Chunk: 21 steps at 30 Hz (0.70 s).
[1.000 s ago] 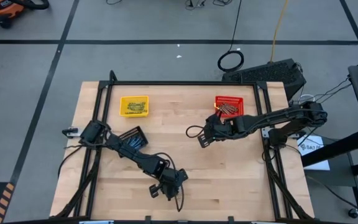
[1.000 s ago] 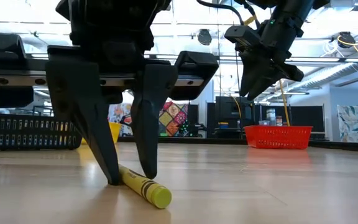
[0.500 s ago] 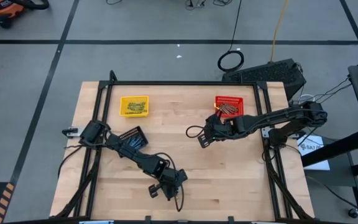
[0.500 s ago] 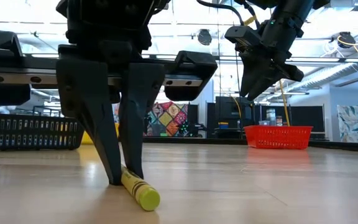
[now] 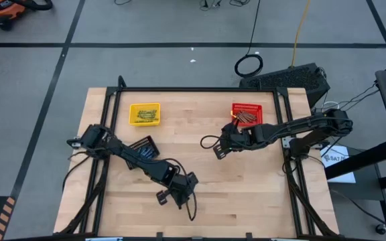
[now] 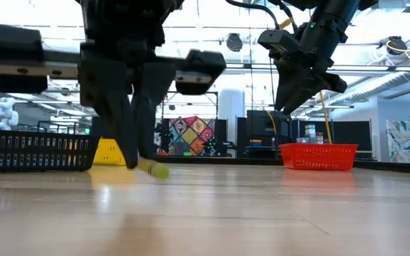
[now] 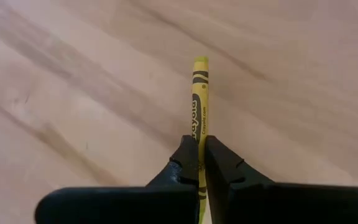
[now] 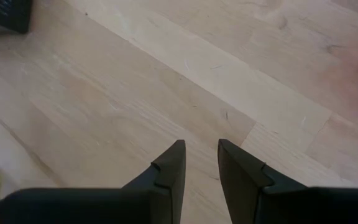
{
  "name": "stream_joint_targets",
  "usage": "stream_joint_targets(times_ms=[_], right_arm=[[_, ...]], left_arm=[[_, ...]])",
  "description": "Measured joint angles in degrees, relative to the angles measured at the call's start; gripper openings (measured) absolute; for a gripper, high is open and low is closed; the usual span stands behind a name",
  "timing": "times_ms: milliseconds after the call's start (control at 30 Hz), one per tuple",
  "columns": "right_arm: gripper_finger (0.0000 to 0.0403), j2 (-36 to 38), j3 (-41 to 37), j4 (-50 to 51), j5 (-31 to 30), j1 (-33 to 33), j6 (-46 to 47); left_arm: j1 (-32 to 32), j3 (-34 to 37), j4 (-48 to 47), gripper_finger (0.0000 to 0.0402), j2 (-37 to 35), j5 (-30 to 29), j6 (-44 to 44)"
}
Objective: Sort crayons
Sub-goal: Put the light green crayon into the yellow bin
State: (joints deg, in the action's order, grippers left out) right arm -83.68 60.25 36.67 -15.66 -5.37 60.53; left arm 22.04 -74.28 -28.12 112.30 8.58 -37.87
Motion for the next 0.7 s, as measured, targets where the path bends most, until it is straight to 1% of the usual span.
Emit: stream_joint_targets(times_ms=[133,300,400,467,533,600,700], right_arm=[[0.0082,0.0,0.0,-0.01,-2.33,0.0,-0.12],[0.0082,0.0,0.0,0.0,-2.51,0.02,-0.15],[0.0082,0.0,0.0,-0.02,-2.51,0.0,-0.35],[0.0082,0.0,0.0,-0.04,-2.61,0.02,-0.35],[0.0082,0.0,0.0,-0.05,-3.86,0.0,-0.35],[0.0082,0.0,0.0,-0.02,-5.34,0.01,-0.37],[0.0082,0.0,0.0,0.0,-5.61,0.02,-0.37]], left_arm=[[0.08,0.0,-2.63,0.0,-1.95,-2.76,0.0],[-0.19,-0.11,-5.37,0.0,-5.76,-4.21,-0.02],[-0.93,-0.09,-9.14,0.0,-8.55,-7.64,-0.16],[-2.18,-0.17,-12.11,0.0003,-10.51,-10.32,-0.15],[-3.71,-0.17,-15.48,0.0004,-12.38,-11.68,0.67],[-5.65,-0.13,-18.05,0.0004,-14.5,-11.75,2.26],[-8.39,-0.19,-22.52,0.0003,-18.02,-11.79,4.38]])
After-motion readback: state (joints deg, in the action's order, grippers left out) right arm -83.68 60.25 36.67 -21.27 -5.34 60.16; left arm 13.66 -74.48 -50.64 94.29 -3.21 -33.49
